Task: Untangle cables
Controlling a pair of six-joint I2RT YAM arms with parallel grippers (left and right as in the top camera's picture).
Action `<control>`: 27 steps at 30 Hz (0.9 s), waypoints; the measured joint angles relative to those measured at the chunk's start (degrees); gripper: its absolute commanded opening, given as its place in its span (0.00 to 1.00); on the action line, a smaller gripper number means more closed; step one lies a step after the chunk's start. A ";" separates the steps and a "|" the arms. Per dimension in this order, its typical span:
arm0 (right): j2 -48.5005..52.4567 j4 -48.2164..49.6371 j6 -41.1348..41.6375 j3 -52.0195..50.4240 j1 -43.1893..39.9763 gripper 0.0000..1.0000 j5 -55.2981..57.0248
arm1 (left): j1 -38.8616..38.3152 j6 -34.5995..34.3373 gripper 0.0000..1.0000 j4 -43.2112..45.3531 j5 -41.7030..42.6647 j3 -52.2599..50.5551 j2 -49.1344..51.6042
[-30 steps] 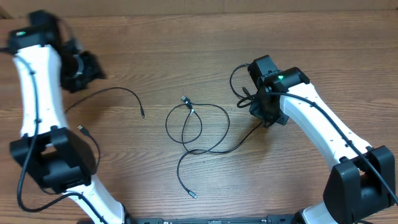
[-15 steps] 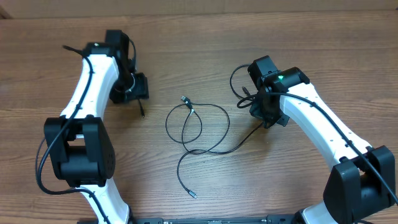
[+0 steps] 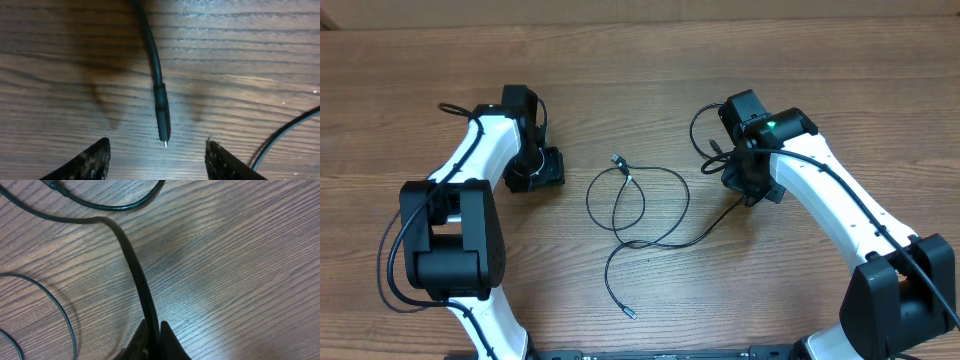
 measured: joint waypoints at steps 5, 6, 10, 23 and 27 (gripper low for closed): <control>0.00 -0.02 0.02 0.00 0.00 0.04 -0.02 | 0.00 -0.68 0.54 1.90 -0.02 -0.35 -0.02; 0.00 0.02 0.00 0.00 0.00 0.04 0.00 | 0.00 -0.92 0.55 2.12 -0.02 -0.37 -0.02; 0.00 -0.02 0.04 -0.02 0.00 0.04 0.00 | 0.00 -1.88 0.54 3.50 0.00 -0.37 0.00; 0.00 -0.13 0.00 0.00 0.00 0.04 0.00 | 0.00 -3.04 0.55 6.34 -0.04 -0.79 -0.02; -0.02 -0.13 0.00 0.00 0.00 0.04 -0.02 | 0.00 -3.23 0.56 7.63 -0.07 -1.70 0.00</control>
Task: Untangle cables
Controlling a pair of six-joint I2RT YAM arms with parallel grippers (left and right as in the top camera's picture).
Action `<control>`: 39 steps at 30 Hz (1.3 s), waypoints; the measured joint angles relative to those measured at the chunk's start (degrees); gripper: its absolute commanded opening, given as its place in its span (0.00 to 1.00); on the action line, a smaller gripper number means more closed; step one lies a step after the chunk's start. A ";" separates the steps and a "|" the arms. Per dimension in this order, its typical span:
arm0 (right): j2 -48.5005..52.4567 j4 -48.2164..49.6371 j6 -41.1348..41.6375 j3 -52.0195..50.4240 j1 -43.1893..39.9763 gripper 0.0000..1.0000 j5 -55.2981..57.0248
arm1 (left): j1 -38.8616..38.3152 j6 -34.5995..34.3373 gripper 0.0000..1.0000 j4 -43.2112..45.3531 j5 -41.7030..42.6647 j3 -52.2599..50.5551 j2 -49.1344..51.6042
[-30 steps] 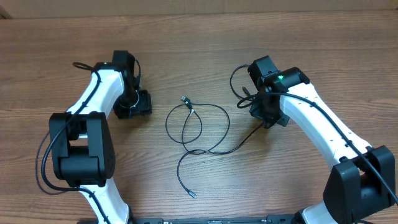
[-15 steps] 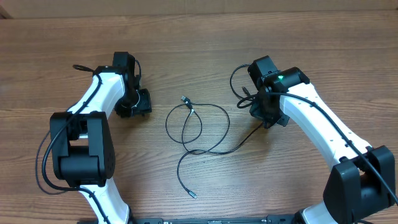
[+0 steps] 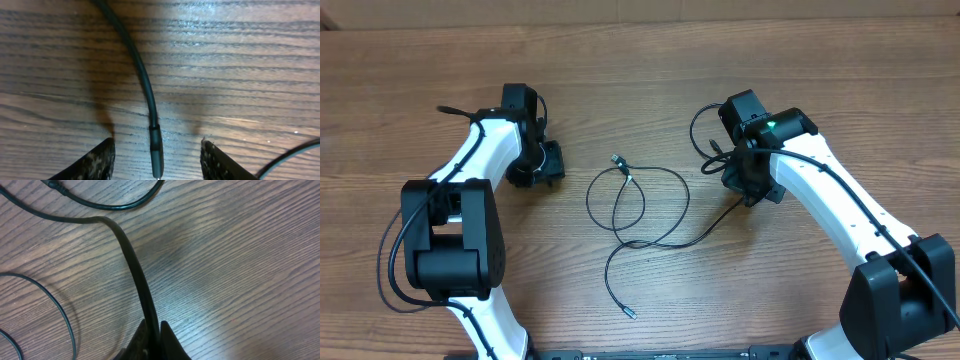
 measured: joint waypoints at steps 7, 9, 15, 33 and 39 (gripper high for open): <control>0.02 -0.22 0.04 0.00 0.00 0.04 0.00 | 0.00 -0.04 0.30 1.68 -0.31 -1.62 -0.26; 0.02 -0.26 0.04 0.00 -0.02 0.04 0.02 | 0.00 -0.07 0.15 1.73 -0.39 -1.73 -0.31; 0.02 -0.61 0.02 0.00 0.00 0.04 0.02 | 0.00 -0.15 0.04 0.61 -0.50 -1.97 -0.31; 0.02 -1.18 0.00 0.00 0.00 0.04 0.02 | 9.16 -3.43 0.04 -16.46 -10.71 7.93 -3.21; 0.02 -1.29 0.02 0.00 0.00 0.04 0.02 | 18.80 -7.91 0.04 -24.06 -15.74 8.55 -7.28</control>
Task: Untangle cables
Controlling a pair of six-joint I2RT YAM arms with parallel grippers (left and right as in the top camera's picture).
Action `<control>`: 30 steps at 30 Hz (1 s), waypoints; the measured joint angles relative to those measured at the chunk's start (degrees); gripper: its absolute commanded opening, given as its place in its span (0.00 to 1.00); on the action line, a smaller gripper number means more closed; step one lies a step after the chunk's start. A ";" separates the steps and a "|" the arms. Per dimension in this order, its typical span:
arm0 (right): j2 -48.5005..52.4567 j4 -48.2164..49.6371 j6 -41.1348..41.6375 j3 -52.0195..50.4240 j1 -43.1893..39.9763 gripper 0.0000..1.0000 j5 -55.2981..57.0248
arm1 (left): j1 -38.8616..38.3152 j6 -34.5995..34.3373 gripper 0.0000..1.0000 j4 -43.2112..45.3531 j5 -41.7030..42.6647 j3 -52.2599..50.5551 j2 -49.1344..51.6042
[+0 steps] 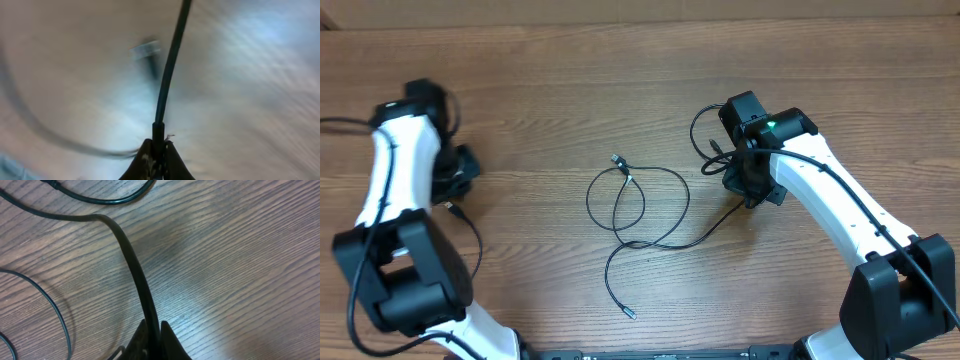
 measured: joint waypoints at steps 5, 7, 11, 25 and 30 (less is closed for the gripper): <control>0.00 0.02 -0.02 0.00 0.00 0.04 -0.02 | 8.00 -4.35 0.04 -4.28 -4.31 0.00 -0.20; 0.00 0.04 -0.02 0.00 0.00 0.04 0.02 | 10.60 -5.42 0.04 -5.42 -4.68 0.00 -0.20; -0.02 0.00 0.00 -0.02 0.00 0.04 -0.02 | 13.25 -6.84 0.49 -7.06 -4.63 0.00 -0.20; 0.00 -0.02 0.00 -0.02 0.00 0.04 0.00 | 9.38 -5.40 0.54 -3.72 2.10 0.00 -0.20; 0.00 0.04 0.00 0.00 0.00 0.04 -0.02 | 3.80 1.29 0.60 1.40 12.81 0.00 -0.20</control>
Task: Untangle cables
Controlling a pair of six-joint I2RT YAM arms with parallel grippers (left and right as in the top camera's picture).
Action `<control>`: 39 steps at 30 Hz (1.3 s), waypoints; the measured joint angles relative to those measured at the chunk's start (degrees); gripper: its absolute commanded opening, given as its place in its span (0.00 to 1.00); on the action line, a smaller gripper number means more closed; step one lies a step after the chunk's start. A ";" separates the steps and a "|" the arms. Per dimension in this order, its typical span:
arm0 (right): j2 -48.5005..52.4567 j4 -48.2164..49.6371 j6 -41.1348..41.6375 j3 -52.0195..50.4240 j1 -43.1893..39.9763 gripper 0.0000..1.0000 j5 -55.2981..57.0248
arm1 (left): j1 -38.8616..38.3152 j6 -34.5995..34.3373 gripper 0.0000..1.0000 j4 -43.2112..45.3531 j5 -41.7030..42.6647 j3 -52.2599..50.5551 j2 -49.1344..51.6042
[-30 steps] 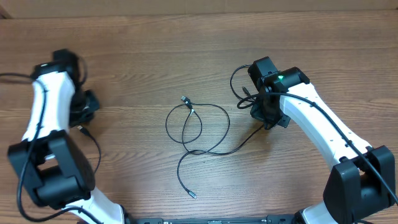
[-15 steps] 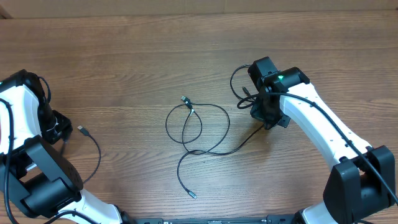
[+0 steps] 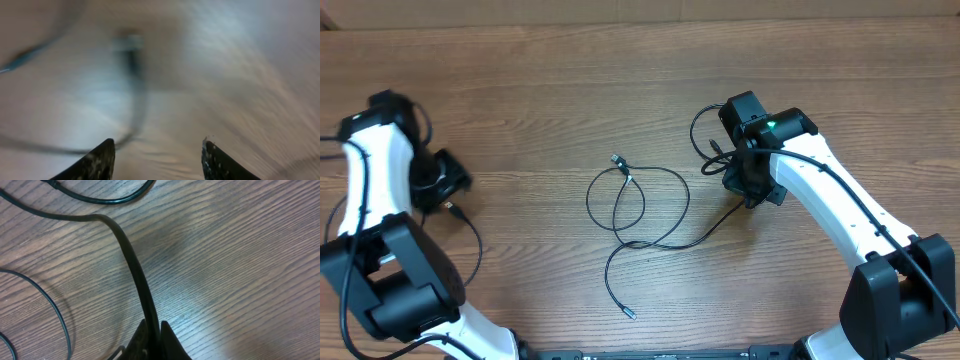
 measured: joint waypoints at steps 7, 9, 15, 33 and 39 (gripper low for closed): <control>-0.02 -0.02 -0.02 0.00 0.00 0.04 0.00 | -13.42 6.47 0.80 4.70 10.36 0.00 0.00; 0.00 -0.07 0.00 0.00 0.00 0.04 0.00 | -18.93 7.32 0.80 5.42 11.45 0.00 0.00; 0.00 -0.04 -0.02 -0.02 0.00 0.04 0.00 | -31.87 8.39 0.80 6.91 11.76 0.00 0.00; 0.00 -0.04 0.00 0.00 0.00 0.04 0.02 | -45.86 8.57 0.78 8.57 4.11 -1.22 0.00; 0.00 0.04 -0.02 0.00 0.00 0.04 0.02 | -45.86 8.66 0.61 11.58 4.22 -8.48 -0.02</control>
